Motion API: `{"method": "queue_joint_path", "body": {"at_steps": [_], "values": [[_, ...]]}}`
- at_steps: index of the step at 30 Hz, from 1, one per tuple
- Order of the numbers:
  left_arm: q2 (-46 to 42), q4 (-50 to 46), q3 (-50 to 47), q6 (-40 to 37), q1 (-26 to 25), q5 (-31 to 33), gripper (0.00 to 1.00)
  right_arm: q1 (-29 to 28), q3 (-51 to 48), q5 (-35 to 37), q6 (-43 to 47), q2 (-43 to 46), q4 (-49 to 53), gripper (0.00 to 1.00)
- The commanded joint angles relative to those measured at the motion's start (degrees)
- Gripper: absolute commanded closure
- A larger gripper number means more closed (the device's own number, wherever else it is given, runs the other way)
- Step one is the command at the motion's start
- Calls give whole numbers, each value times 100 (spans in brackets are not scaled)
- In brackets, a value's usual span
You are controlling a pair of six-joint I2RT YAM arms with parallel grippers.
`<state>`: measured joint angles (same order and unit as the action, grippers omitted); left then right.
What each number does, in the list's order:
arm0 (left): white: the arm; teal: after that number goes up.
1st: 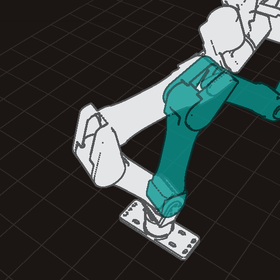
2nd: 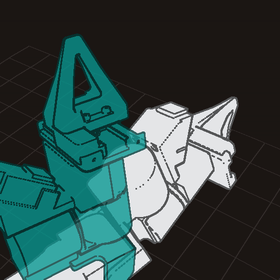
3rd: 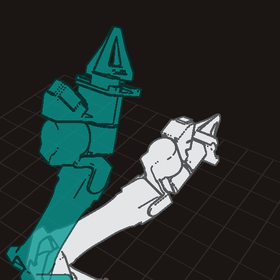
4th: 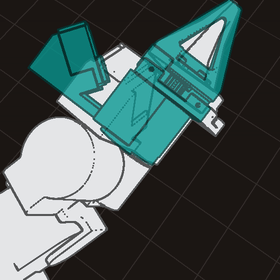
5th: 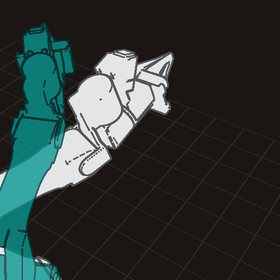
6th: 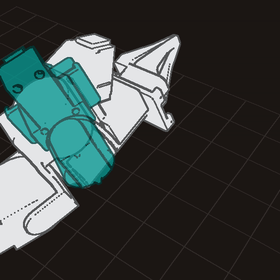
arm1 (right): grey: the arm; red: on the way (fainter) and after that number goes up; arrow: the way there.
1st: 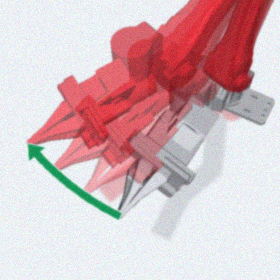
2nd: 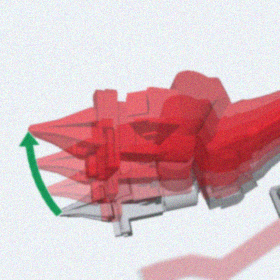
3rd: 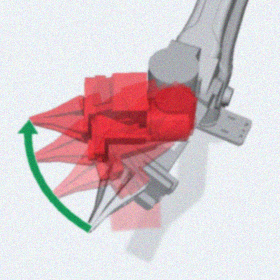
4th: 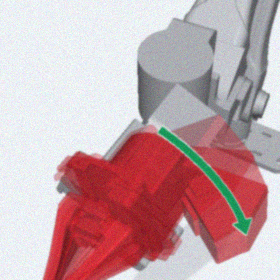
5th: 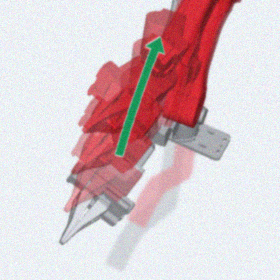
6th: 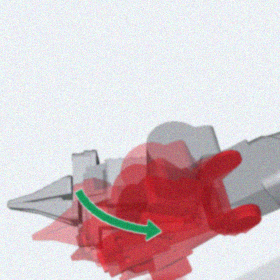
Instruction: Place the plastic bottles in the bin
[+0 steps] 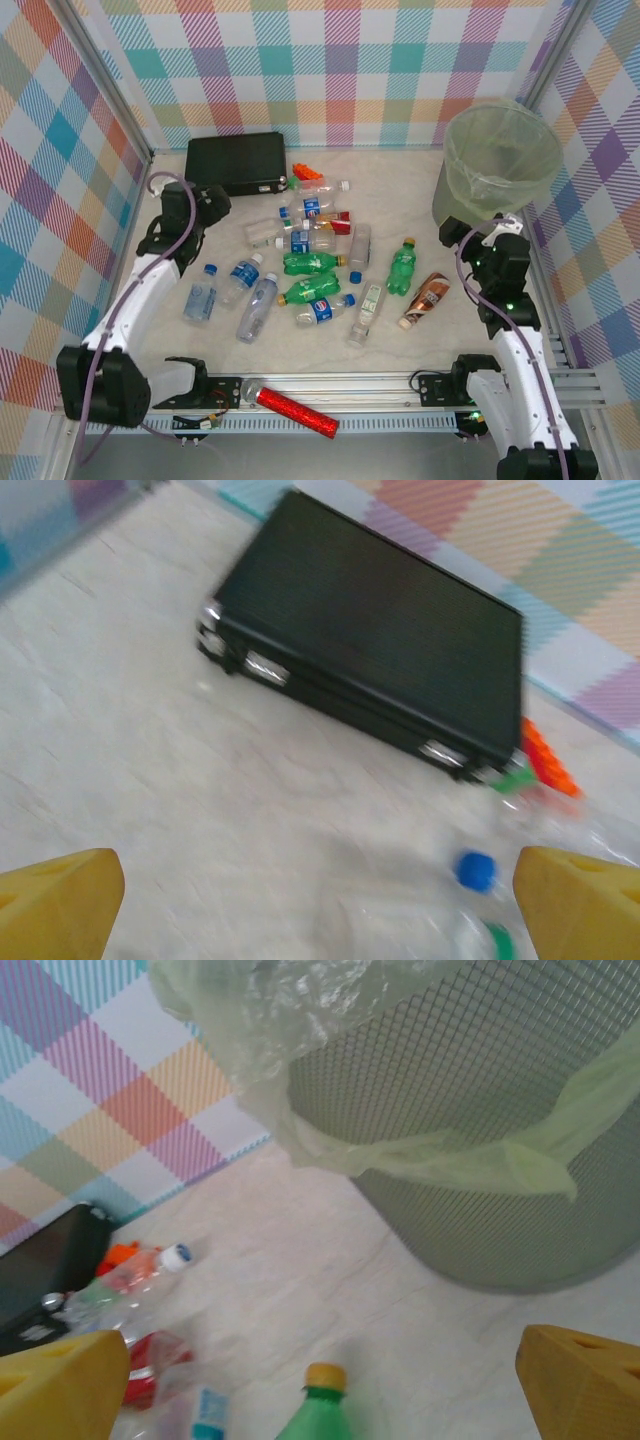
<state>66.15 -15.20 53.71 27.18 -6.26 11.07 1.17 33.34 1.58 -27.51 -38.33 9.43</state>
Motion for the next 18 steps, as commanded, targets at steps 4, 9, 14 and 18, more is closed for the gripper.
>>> {"method": "queue_joint_path", "body": {"at_steps": [4, 9, 14, 18], "values": [[-749, -459, -209, 511, -737, -1222, 1, 15, 632, -710, -517, 26, 2036, 1], [-1197, -450, -622, 512, -2396, -465, 1, 14, 1069, -946, -654, -552, 3247, 1], [-1275, -355, -825, 692, -3548, -52, 1, 9, 1204, -1184, -474, -885, 3835, 1], [-1089, -285, -798, 722, -4217, 37, 0, 14, 1056, -1274, -440, -1268, 3873, 1]]}}
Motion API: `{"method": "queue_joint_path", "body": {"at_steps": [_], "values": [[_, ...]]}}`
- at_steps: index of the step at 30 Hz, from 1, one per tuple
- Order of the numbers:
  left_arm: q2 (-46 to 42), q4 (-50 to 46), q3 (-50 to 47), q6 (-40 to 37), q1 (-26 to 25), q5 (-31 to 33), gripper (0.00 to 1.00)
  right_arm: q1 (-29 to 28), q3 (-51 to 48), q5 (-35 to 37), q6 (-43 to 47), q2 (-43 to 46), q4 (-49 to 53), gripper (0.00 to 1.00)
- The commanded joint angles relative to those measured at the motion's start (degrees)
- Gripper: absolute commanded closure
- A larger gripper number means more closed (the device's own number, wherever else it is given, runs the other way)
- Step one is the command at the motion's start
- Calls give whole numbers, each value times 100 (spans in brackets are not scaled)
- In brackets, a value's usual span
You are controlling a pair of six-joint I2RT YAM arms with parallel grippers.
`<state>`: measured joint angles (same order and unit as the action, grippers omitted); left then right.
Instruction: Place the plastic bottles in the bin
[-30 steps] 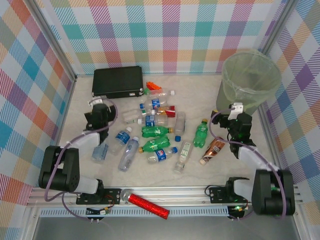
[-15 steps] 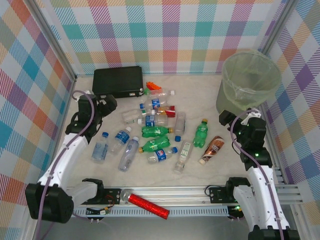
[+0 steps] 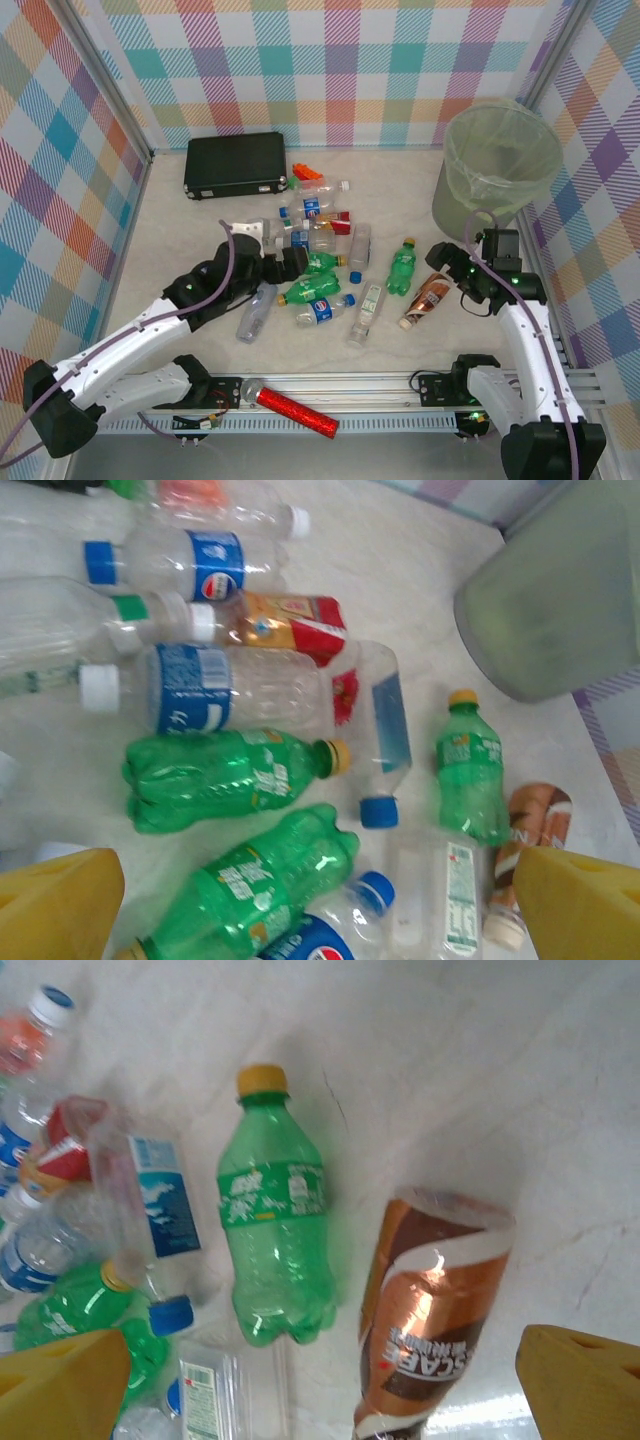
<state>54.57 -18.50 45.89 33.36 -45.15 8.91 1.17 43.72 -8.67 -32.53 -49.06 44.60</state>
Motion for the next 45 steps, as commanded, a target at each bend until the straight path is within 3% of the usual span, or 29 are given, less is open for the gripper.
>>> {"method": "queue_joint_path", "body": {"at_steps": [1, 7, 10, 14, 28, 38, 42, 45], "values": [[116, 84, -9, 114, -438, 275, 0, 15, -1, -358, 63, -322, 313, 1], [343, 17, 223, 136, -951, 414, 0, 7, 410, -516, -157, -1715, 704, 1], [303, -17, 253, 63, -1120, 472, 0, 11, 589, -223, -87, -2200, 951, 1], [257, -30, 272, 58, -1209, 406, 0, 15, 364, -58, -105, -2166, 567, 1], [149, 141, 202, 68, -1251, 217, 0, 15, 64, 3, -235, -2915, -244, 20], [105, -27, 266, 117, -1260, 257, 0, 10, -148, -62, -237, -3229, -643, 26], [100, -160, 341, 122, -1260, 274, 0, 7, -144, -108, -232, -3170, -678, 39], [92, -271, 416, 126, -1262, 317, 0, 14, -130, -54, -262, -2869, -582, 42]]}}
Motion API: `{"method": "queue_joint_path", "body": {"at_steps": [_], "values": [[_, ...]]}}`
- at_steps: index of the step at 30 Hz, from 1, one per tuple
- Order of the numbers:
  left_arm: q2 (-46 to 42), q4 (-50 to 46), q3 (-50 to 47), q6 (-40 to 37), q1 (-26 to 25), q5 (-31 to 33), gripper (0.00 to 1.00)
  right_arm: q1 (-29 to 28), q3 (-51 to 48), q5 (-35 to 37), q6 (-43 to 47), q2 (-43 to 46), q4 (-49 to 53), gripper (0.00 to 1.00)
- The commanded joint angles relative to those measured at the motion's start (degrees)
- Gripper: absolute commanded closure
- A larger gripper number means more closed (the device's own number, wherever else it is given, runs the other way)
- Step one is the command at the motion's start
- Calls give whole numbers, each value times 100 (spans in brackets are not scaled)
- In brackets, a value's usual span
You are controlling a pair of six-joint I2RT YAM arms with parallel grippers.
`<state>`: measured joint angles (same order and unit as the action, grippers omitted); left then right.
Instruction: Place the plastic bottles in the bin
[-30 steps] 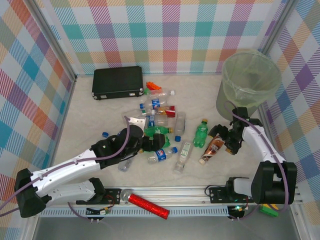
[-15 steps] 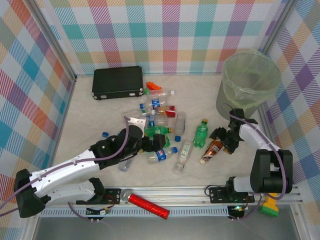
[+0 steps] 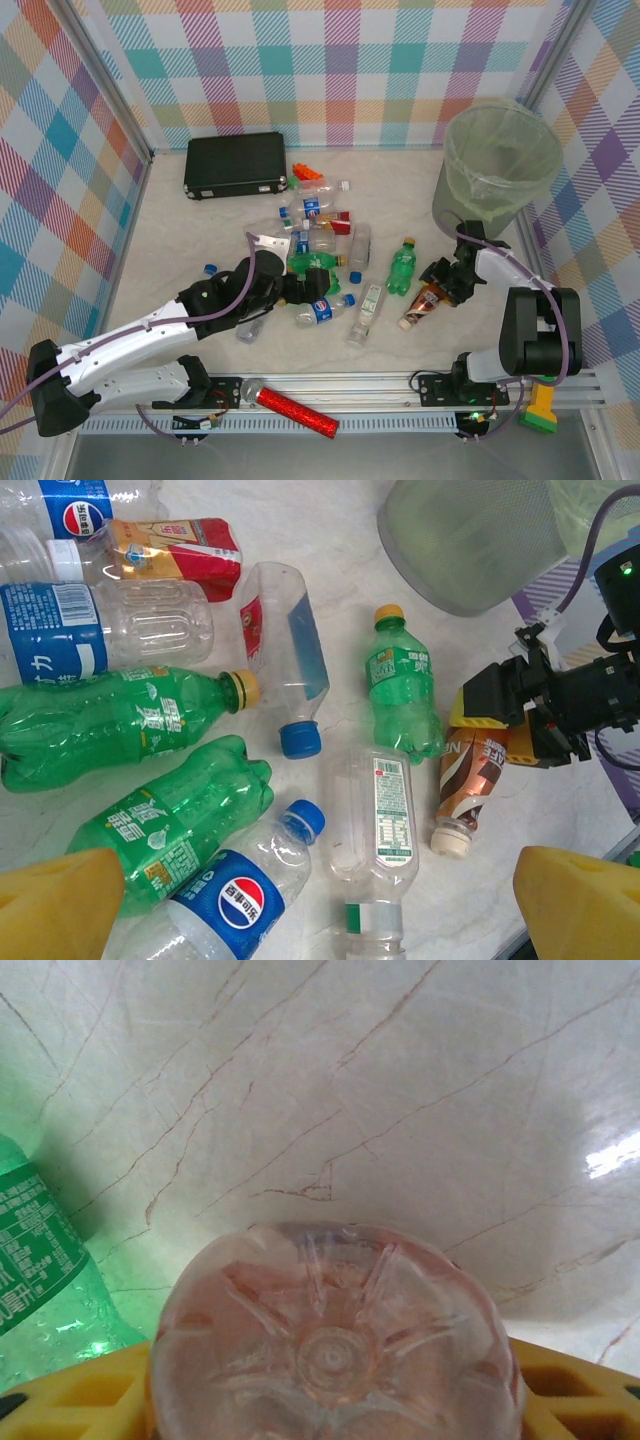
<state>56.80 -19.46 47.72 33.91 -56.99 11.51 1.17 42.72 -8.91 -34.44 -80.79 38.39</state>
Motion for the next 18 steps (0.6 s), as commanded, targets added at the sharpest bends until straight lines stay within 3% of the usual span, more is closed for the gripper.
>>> {"method": "queue_joint_path", "body": {"at_steps": [1, 10, 18], "values": [[-145, -174, 244, 71, -75, 66, 0, 14, -34, -31, -72, 421, 58, 45], [-181, -238, 393, 16, -75, 194, 0, 14, 824, 286, 236, 1740, 1079, 39], [-194, -340, 611, -97, -76, 257, 0, 10, 2706, 302, 387, 2286, 1469, 38]]}}
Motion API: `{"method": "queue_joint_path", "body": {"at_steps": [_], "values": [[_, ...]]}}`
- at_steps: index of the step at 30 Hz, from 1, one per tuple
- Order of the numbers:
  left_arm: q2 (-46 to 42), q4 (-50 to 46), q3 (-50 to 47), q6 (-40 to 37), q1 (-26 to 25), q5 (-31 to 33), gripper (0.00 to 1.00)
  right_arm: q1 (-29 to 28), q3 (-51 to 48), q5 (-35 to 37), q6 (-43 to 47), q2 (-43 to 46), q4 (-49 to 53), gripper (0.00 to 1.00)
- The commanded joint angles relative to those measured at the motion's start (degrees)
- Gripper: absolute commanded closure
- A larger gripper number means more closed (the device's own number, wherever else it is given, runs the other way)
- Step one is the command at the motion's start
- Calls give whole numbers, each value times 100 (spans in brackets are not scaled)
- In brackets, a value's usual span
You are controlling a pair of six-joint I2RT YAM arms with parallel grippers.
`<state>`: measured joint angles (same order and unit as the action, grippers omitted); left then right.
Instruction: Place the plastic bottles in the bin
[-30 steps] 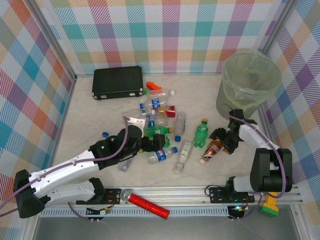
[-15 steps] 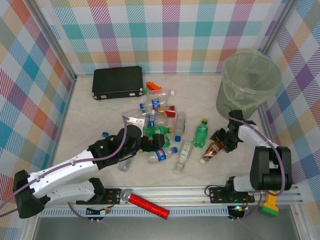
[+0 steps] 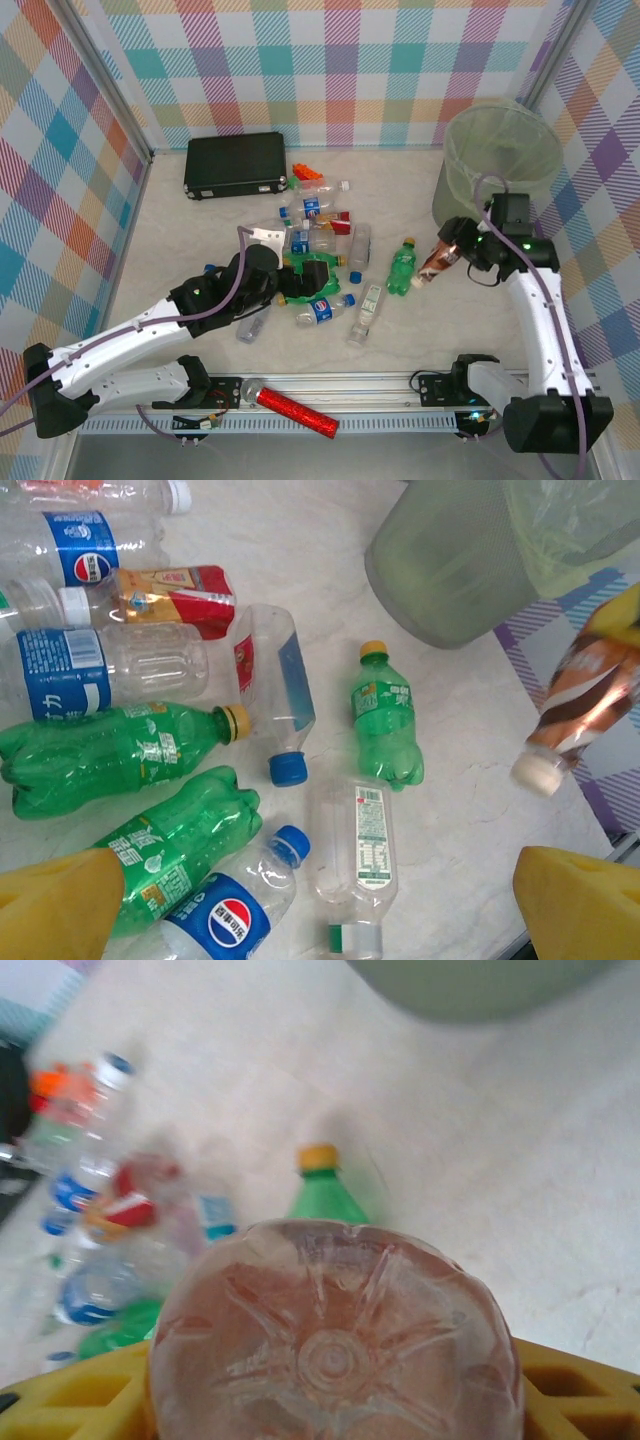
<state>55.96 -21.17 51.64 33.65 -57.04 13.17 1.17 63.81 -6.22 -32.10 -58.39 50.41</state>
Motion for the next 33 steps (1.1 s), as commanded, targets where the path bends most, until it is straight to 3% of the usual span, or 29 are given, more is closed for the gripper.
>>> {"method": "queue_joint_path", "body": {"at_steps": [1, 7, 16, 25, 33], "values": [[-125, -186, 256, -83, -71, 98, 0, 13, 926, 91, 188, -21, 303, 38], [-245, -332, 386, -172, -71, 143, 0, 14, 2809, 694, 463, -663, 346, 39], [-559, -707, 505, -248, -71, 278, 0, 15, 4614, 1929, 905, -1748, -246, 40], [-982, -962, 385, -216, -71, 464, 0, 21, 4559, 3129, 1683, -2330, -1491, 37], [-1378, -1150, 296, -219, -74, 720, 0, 15, 3990, 3143, 2191, -2611, -1927, 37]]}}
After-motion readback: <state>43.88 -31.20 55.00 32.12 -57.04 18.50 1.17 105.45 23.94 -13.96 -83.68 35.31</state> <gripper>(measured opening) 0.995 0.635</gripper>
